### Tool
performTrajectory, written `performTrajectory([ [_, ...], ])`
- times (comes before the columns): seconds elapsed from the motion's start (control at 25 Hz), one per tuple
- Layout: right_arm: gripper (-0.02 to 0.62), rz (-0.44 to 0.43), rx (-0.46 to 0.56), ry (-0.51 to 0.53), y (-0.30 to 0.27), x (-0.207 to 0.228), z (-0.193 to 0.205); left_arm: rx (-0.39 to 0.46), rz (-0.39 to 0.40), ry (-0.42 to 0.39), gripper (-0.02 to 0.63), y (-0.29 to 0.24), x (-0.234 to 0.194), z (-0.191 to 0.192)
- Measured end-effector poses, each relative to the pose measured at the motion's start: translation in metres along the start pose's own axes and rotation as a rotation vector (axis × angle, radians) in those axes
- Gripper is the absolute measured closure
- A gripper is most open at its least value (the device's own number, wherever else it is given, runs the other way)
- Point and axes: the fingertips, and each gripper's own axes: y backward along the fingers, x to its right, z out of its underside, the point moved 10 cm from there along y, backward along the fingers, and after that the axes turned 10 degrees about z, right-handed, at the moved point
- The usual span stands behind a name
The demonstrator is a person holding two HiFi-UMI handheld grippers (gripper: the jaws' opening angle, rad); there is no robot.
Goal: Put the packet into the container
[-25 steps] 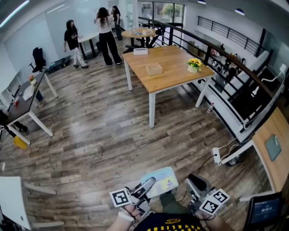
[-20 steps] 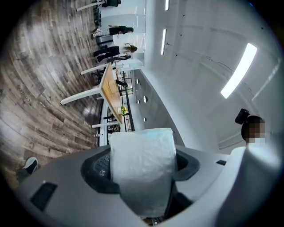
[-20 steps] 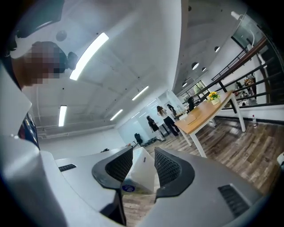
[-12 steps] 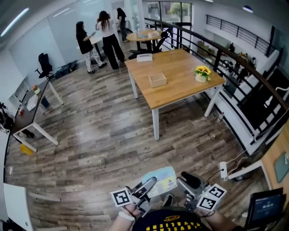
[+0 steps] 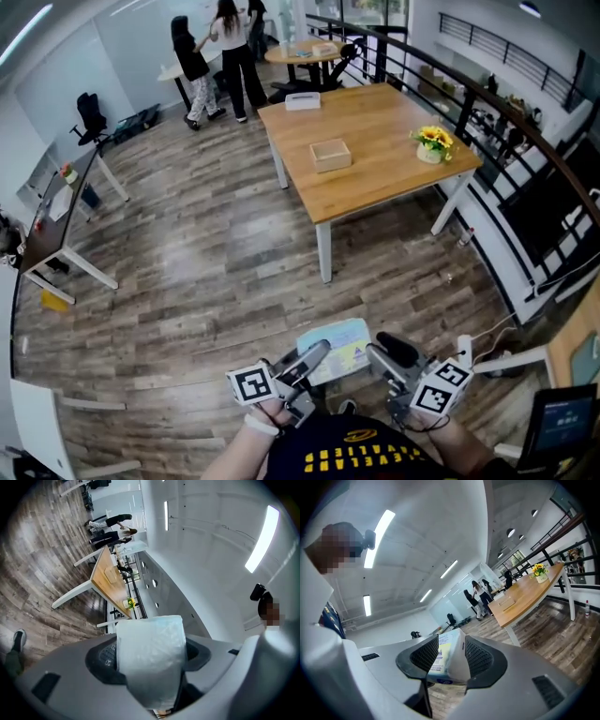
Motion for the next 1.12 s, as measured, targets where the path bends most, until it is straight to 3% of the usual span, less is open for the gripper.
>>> performTrajectory([
  [0.12,0.433,0.012,0.002,0.012,-0.033,0.015,-0.018,-0.012,-0.005,0.026,0.321,-0.021,-0.023,-0.033],
  [0.44,0.433,0.113,-0.017,0.035,-0.120,0.041,-0.065,-0.077,0.106,0.073,0.321,-0.078,-0.069,-0.126],
  [0.76,0.436,0.214,-0.072,0.027,-0.200,0.056,-0.087,-0.142,0.103,0.080,0.321,-0.105,-0.107,-0.200],
  [0.92,0.508,0.230,-0.055,-0.001,-0.217,0.066,-0.100,-0.154,0.104,0.093,0.321,-0.118,-0.116,-0.220],
  [1.12,0.546,0.202,-0.031,-0.027,-0.238,0.091,-0.121,-0.128,0.094,0.104,0.321,-0.143,-0.130,-0.239],
])
